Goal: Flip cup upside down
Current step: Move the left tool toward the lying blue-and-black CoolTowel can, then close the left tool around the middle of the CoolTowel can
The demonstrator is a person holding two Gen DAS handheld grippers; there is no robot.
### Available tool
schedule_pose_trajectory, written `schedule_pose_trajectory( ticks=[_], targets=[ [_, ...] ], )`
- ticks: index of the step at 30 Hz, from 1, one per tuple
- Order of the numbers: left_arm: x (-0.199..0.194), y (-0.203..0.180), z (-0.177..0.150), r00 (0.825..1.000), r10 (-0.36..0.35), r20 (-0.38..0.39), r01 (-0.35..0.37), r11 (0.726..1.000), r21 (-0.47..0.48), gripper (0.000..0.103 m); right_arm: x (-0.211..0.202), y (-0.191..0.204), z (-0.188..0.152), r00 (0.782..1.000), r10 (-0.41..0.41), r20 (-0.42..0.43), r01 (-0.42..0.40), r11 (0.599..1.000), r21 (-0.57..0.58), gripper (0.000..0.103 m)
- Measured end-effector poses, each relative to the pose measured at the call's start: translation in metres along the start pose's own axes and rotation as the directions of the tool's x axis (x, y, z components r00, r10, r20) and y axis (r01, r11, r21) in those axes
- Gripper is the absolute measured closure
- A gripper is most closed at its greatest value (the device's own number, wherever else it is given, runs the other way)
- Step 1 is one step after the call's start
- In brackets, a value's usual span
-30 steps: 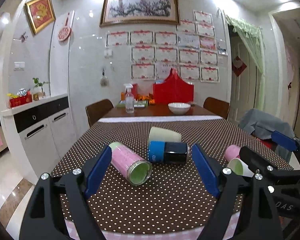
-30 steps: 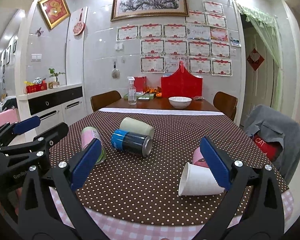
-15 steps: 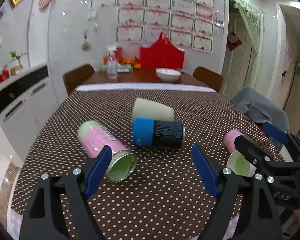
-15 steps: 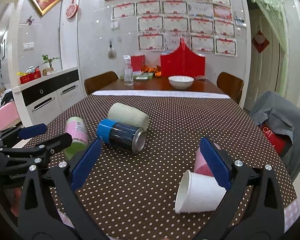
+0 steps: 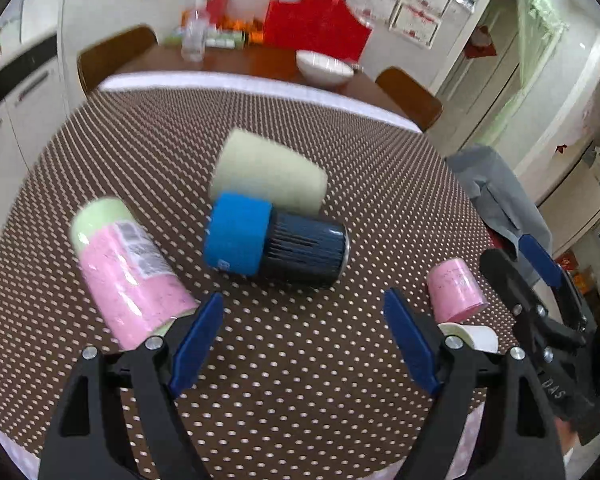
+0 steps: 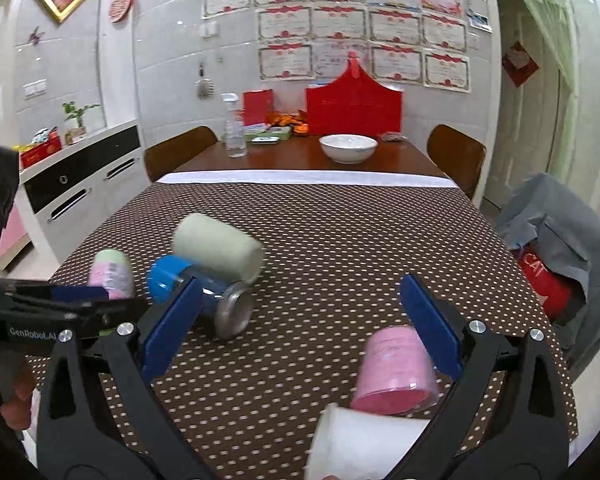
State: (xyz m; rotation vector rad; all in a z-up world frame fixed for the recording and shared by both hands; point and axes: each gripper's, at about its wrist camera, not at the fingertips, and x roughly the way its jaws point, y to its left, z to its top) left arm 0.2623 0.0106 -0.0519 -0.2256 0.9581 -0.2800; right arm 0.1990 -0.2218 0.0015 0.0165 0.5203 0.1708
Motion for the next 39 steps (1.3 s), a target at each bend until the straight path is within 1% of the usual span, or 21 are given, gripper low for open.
schedule_pose_trajectory(
  ticks=[1, 6, 8, 10, 12, 14, 17, 21, 22, 25, 27, 29, 32, 35, 36, 37, 38, 39],
  targets=[
    [0.005, 0.0, 0.001, 1.0, -0.006, -0.012, 0.006, 1.0, -0.015, 0.022, 0.002, -0.005, 0.0, 1.0, -0.007, -0.002, 0.007, 1.0, 0.007, 0.006],
    [0.034, 0.002, 0.016, 0.998, 0.045, -0.044, -0.049, 0.996, -0.078, 0.022, 0.012, -0.024, 0.0, 1.0, -0.005, -0.014, 0.005, 0.999, 0.037, 0.006],
    [0.04, 0.003, 0.02, 0.998, 0.044, -0.053, -0.049, 0.994, -0.093, 0.022, 0.014, -0.027, -0.002, 1.0, 0.0, -0.019, 0.001, 0.999, 0.036, 0.006],
    [0.05, 0.002, 0.024, 0.995, 0.066, -0.074, -0.075, 0.99, -0.122, 0.022, 0.017, -0.031, -0.003, 1.0, 0.001, -0.021, 0.0, 0.999, 0.033, 0.006],
    [0.062, 0.002, 0.027, 0.992, 0.069, -0.102, -0.086, 0.982, -0.169, 0.022, 0.021, -0.035, -0.002, 1.0, 0.006, -0.021, -0.005, 0.999, 0.034, 0.006],
    [0.068, 0.003, 0.03, 0.992, 0.069, -0.107, -0.091, 0.974, -0.209, 0.022, 0.024, -0.036, -0.001, 1.0, 0.014, -0.023, -0.013, 0.999, 0.03, 0.006],
    [0.075, 0.001, 0.036, 0.99, 0.099, -0.098, -0.121, 0.959, -0.258, 0.022, 0.029, -0.035, 0.003, 1.0, 0.021, -0.023, -0.02, 1.0, 0.004, 0.006],
    [0.084, 0.001, 0.045, 0.984, 0.148, -0.104, -0.171, 0.944, -0.283, 0.022, 0.036, -0.028, 0.012, 1.0, 0.026, -0.016, -0.027, 0.997, -0.073, 0.006],
    [0.085, 0.003, 0.045, 0.983, 0.151, -0.107, -0.176, 0.941, -0.289, 0.021, 0.038, -0.026, 0.013, 0.999, 0.028, -0.018, -0.029, 0.996, -0.089, 0.006],
    [0.089, 0.002, 0.051, 0.98, 0.171, -0.1, -0.194, 0.935, -0.296, 0.021, 0.045, -0.029, 0.021, 0.997, 0.071, -0.032, -0.074, 0.992, -0.101, 0.006],
    [0.091, 0.001, 0.054, 0.977, 0.19, -0.099, -0.211, 0.933, -0.292, 0.021, 0.049, -0.03, 0.023, 0.997, 0.072, -0.04, -0.076, 0.991, -0.106, 0.006],
    [0.088, 0.001, 0.052, 0.976, 0.191, -0.104, -0.214, 0.93, -0.298, 0.021, 0.051, -0.032, 0.023, 0.995, 0.09, -0.042, -0.094, 0.99, -0.108, 0.006],
    [0.079, -0.001, 0.053, 0.972, 0.213, -0.094, -0.231, 0.935, -0.27, 0.021, 0.05, -0.039, 0.024, 0.993, 0.111, -0.025, -0.113, 0.988, -0.102, 0.006],
    [0.067, -0.003, 0.055, 0.969, 0.234, -0.081, -0.247, 0.939, -0.238, 0.021, 0.053, -0.047, 0.025, 0.992, 0.123, -0.019, -0.124, 0.99, -0.071, 0.006],
    [0.064, -0.003, 0.055, 0.967, 0.243, -0.073, -0.254, 0.937, -0.242, 0.021, 0.055, -0.049, 0.026, 0.992, 0.125, -0.027, -0.127, 0.99, -0.065, 0.006],
    [0.063, -0.001, 0.054, 0.968, 0.24, -0.075, -0.252, 0.931, -0.265, 0.021, 0.056, -0.05, 0.026, 0.992, 0.125, -0.032, -0.127, 0.99, -0.064, 0.006],
    [0.064, 0.002, 0.053, 0.97, 0.228, -0.084, -0.243, 0.925, -0.291, 0.021, 0.058, -0.05, 0.027, 0.991, 0.126, -0.038, -0.129, 0.99, -0.064, 0.006],
    [0.066, 0.005, 0.054, 0.972, 0.215, -0.097, -0.235, 0.913, -0.333, 0.021, 0.058, -0.049, 0.028, 0.991, 0.129, -0.042, -0.132, 0.989, -0.067, 0.006]
  ],
)
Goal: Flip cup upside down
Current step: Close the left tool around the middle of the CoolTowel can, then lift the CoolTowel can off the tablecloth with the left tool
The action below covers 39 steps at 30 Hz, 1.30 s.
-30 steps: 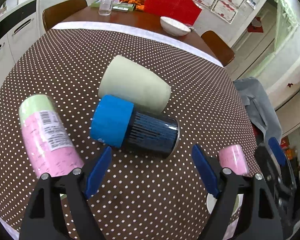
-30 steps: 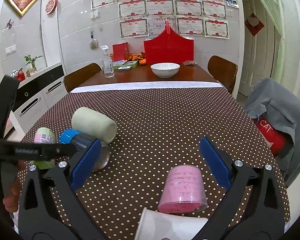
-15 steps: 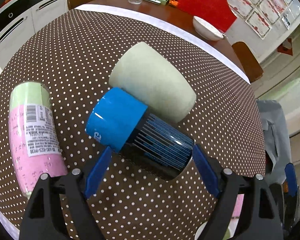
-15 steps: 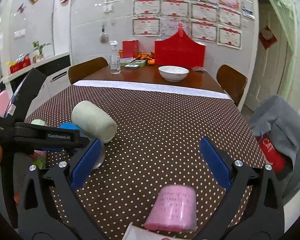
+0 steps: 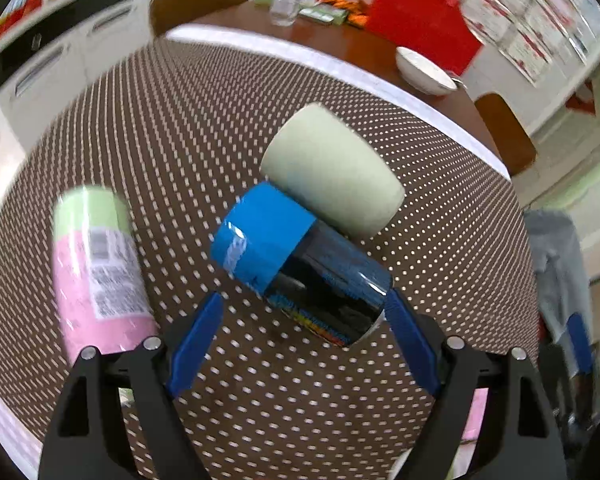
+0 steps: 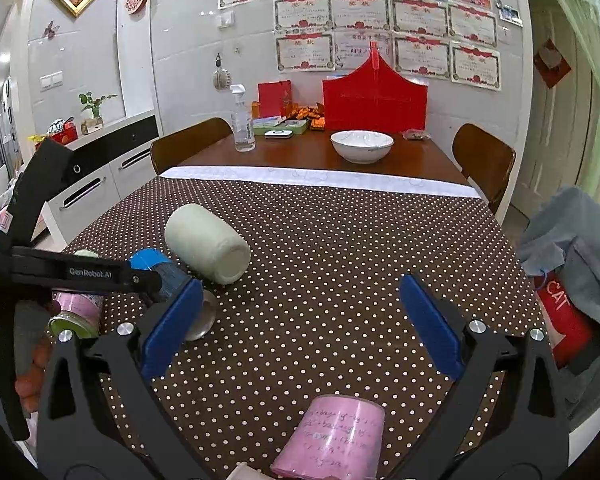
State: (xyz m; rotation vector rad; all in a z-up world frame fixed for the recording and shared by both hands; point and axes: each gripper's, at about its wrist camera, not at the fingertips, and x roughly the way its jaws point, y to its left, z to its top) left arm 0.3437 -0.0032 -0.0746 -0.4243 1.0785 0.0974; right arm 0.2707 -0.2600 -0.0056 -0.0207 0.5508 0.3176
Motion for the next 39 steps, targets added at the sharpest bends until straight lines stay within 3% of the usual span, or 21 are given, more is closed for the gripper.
schedule_pose_trajectory(
  ticks=[8, 17, 26, 32, 35, 39],
  targets=[
    [0.019, -0.008, 0.023, 0.989, 0.112, -0.092, -0.126, 0.978, -0.165, 0.021, 0.017, -0.006, 0.017, 1.0, -0.005, -0.016, 0.004, 0.999, -0.033, 0.006],
    [0.037, -0.033, 0.051, 0.985, 0.146, -0.09, -0.164, 0.955, -0.247, 0.021, 0.078, -0.021, 0.034, 0.993, 0.009, -0.116, -0.013, 0.999, -0.036, 0.006],
    [0.076, -0.05, 0.083, 0.974, 0.18, -0.14, -0.215, 0.929, -0.3, 0.021, 0.108, -0.02, 0.042, 0.985, 0.041, -0.17, -0.052, 0.997, -0.059, 0.006],
    [0.107, -0.055, 0.084, 0.962, 0.188, -0.199, -0.237, 0.936, -0.259, 0.021, 0.11, -0.017, 0.039, 0.978, 0.065, -0.196, -0.079, 0.995, -0.063, 0.006],
    [0.119, -0.058, 0.083, 0.964, 0.168, -0.206, -0.214, 0.95, -0.226, 0.021, 0.109, -0.015, 0.035, 0.976, 0.074, -0.204, -0.088, 0.994, -0.059, 0.006],
    [0.118, -0.066, 0.076, 0.975, 0.093, -0.202, -0.13, 0.975, -0.178, 0.023, 0.101, -0.013, 0.033, 0.976, 0.071, -0.206, -0.084, 0.995, -0.056, 0.006]
  ],
)
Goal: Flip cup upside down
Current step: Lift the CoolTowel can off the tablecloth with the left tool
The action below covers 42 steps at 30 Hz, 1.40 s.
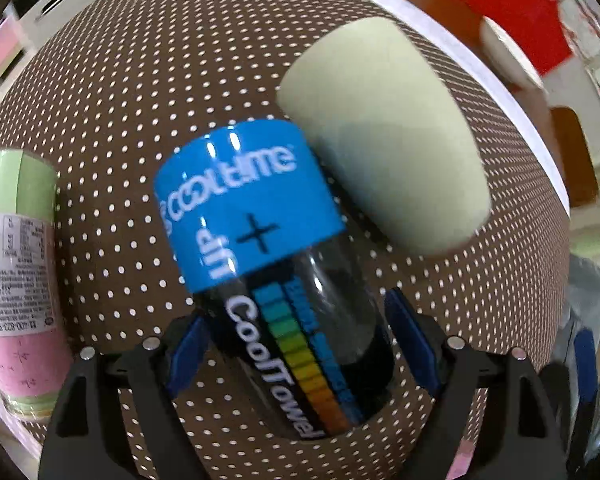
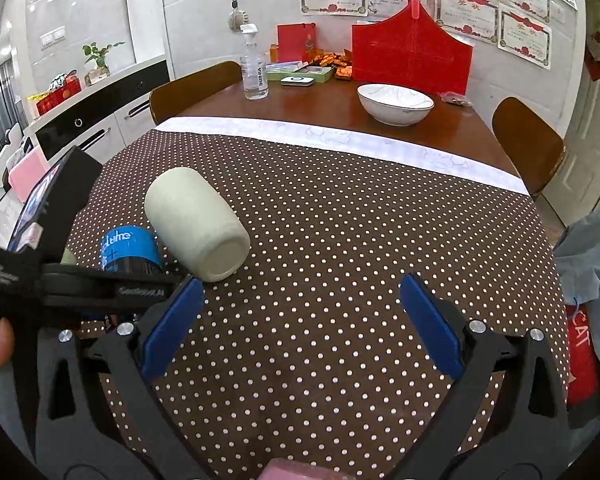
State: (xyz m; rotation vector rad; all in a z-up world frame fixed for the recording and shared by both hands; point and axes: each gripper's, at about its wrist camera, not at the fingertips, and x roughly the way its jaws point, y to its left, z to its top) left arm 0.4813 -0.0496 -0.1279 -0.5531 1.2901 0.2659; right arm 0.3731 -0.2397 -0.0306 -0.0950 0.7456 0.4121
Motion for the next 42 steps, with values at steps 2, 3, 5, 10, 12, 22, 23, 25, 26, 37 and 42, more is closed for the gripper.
schedule_pose_trajectory(
  ticks=[2, 3, 5, 10, 12, 22, 23, 25, 26, 37, 42],
  targets=[
    [-0.002, 0.003, -0.005, 1.0, -0.023, 0.006, 0.022, 0.999, 0.034, 0.025, -0.005, 0.002, -0.002, 1.0, 0.002, 0.003, -0.002, 1.0, 0.004, 0.006],
    [-0.002, 0.004, -0.007, 0.999, -0.035, 0.004, 0.035, 0.998, 0.047, 0.025, -0.008, 0.005, -0.004, 1.0, 0.001, 0.006, -0.001, 1.0, 0.002, 0.006],
    [-0.005, 0.01, -0.015, 0.998, -0.056, 0.003, 0.056, 0.996, 0.073, 0.027, -0.014, 0.009, -0.007, 1.0, 0.001, 0.009, -0.001, 1.0, 0.001, 0.006],
    [-0.003, 0.027, -0.041, 0.994, -0.104, -0.019, 0.105, 0.981, 0.16, 0.029, -0.031, 0.023, -0.021, 1.0, -0.011, 0.0, 0.011, 1.0, 0.006, 0.006],
    [-0.006, 0.026, -0.053, 0.994, -0.108, -0.022, 0.11, 0.969, 0.222, 0.029, -0.041, 0.029, -0.029, 1.0, -0.021, -0.007, 0.021, 1.0, 0.018, 0.006],
    [-0.015, 0.034, -0.11, 0.99, -0.137, -0.033, 0.137, 0.877, 0.46, 0.029, -0.084, 0.064, -0.076, 0.998, -0.069, -0.009, 0.069, 0.995, 0.066, 0.006],
    [-0.015, 0.035, -0.113, 0.989, -0.144, -0.038, 0.145, 0.868, 0.475, 0.03, -0.088, 0.068, -0.081, 0.997, -0.076, -0.007, 0.076, 0.995, 0.071, 0.006],
    [-0.016, 0.039, -0.12, 0.986, -0.163, -0.044, 0.162, 0.844, 0.511, 0.03, -0.094, 0.075, -0.089, 0.997, -0.078, -0.003, 0.078, 0.993, 0.083, 0.006],
    [-0.017, 0.042, -0.125, 0.985, -0.167, -0.041, 0.163, 0.833, 0.529, 0.03, -0.099, 0.08, -0.095, 0.997, -0.083, -0.002, 0.083, 0.992, 0.091, 0.006],
    [-0.046, 0.1, -0.178, 0.97, -0.241, -0.032, 0.201, 0.724, 0.66, 0.03, -0.128, 0.116, -0.134, 0.991, -0.133, 0.015, 0.128, 0.978, 0.166, 0.006],
    [-0.057, 0.132, -0.188, 0.964, -0.263, -0.045, 0.227, 0.72, 0.655, 0.03, -0.132, 0.127, -0.143, 0.99, -0.138, 0.025, 0.131, 0.974, 0.187, 0.006]
  ],
)
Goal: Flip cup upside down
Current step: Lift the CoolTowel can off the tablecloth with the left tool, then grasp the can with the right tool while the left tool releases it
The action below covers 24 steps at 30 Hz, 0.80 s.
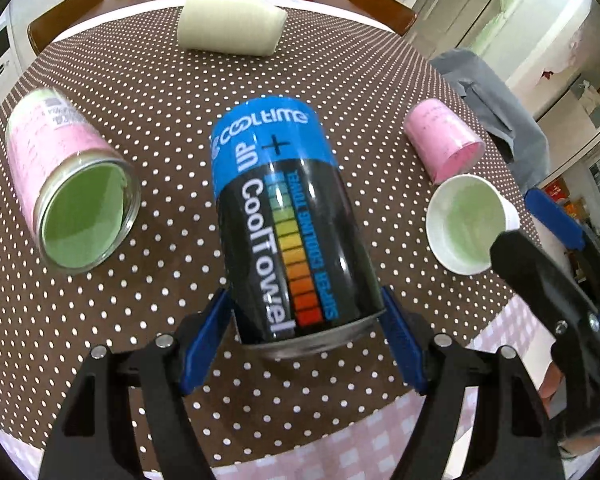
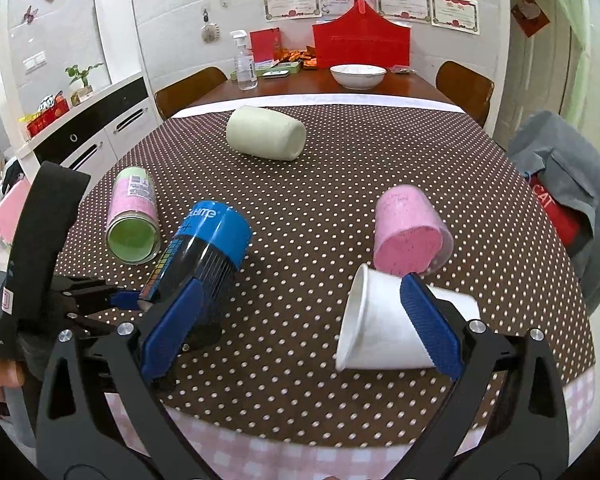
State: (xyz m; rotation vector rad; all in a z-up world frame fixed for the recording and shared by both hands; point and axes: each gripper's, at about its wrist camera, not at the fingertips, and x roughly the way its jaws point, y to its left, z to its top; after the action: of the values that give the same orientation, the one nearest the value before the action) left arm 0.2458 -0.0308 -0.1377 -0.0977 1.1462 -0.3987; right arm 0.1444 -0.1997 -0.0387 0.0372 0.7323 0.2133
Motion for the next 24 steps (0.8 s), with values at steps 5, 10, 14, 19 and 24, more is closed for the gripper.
schedule_pose_trajectory(
  ticks=[5, 10, 14, 19, 24],
  targets=[
    [-0.012, 0.005, -0.007, 0.999, -0.028, 0.029, 0.029, 0.999, -0.026, 0.029, -0.006, 0.005, -0.004, 1.0, 0.001, 0.026, -0.002, 1.0, 0.014, 0.006],
    [-0.036, 0.009, -0.02, 0.996, -0.039, 0.08, 0.041, 0.999, -0.022, 0.029, -0.015, 0.01, -0.005, 0.998, 0.019, 0.054, -0.021, 0.999, 0.032, 0.006],
    [-0.054, 0.013, -0.03, 0.992, -0.047, 0.119, 0.05, 0.999, -0.022, 0.029, -0.022, 0.017, -0.008, 0.996, 0.036, 0.076, -0.038, 0.999, 0.032, 0.006],
    [-0.087, 0.016, -0.047, 0.97, 0.028, 0.241, -0.026, 1.0, -0.012, 0.026, -0.031, 0.027, -0.012, 0.993, 0.032, 0.11, -0.035, 0.999, 0.026, 0.006],
    [-0.12, 0.014, -0.067, 0.904, 0.156, 0.397, -0.171, 0.985, 0.004, 0.023, -0.041, 0.04, -0.019, 0.985, 0.008, 0.17, -0.009, 1.0, 0.003, 0.006]
  ],
)
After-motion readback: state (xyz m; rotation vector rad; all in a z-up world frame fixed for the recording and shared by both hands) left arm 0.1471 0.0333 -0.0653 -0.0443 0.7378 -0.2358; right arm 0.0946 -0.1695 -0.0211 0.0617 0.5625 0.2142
